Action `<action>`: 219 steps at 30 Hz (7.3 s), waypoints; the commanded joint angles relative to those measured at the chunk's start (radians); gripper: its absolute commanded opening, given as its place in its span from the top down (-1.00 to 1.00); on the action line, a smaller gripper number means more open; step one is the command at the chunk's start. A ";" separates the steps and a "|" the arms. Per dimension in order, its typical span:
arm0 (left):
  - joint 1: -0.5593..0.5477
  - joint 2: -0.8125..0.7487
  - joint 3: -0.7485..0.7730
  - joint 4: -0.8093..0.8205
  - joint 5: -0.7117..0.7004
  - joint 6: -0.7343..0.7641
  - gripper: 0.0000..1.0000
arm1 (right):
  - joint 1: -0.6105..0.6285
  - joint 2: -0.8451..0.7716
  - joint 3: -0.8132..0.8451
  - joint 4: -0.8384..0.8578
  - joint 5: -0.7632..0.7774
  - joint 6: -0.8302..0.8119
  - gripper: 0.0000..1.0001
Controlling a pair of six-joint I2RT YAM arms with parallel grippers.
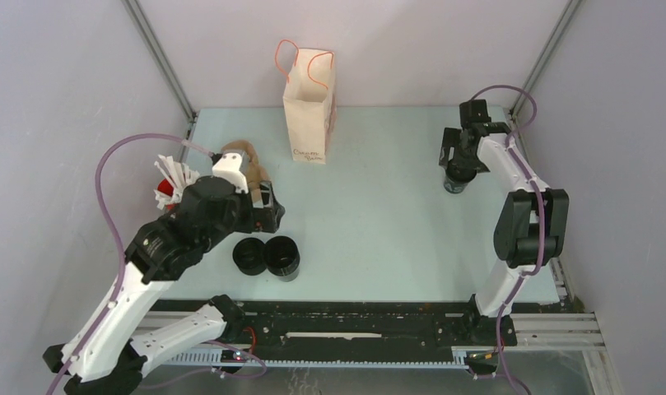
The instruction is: Pack the takeout coffee
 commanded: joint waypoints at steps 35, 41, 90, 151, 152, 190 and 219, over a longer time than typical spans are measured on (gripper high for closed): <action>0.527 1.190 0.480 0.142 0.032 -0.099 -0.21 | 0.614 -0.582 -0.407 0.280 -0.517 0.163 -0.96; 0.539 1.225 0.484 0.160 0.040 -0.101 -0.02 | 0.592 -0.577 -0.413 0.291 -0.523 0.171 -0.95; 0.539 1.070 0.364 0.201 0.030 -0.093 0.84 | 0.577 -0.551 -0.434 0.325 -0.587 0.186 -0.95; 0.525 1.135 0.366 0.170 0.091 -0.091 0.45 | 0.590 -0.556 -0.434 0.325 -0.590 0.179 -0.95; 0.525 1.129 0.365 0.170 0.088 -0.091 0.47 | 0.592 -0.557 -0.434 0.326 -0.590 0.179 -0.95; 0.575 0.985 0.178 0.324 0.363 -0.093 0.56 | 0.613 -0.553 -0.434 0.322 -0.582 0.172 -0.95; 0.429 1.069 0.310 0.144 0.046 0.042 0.19 | 0.621 -0.543 -0.434 0.324 -0.592 0.171 -0.95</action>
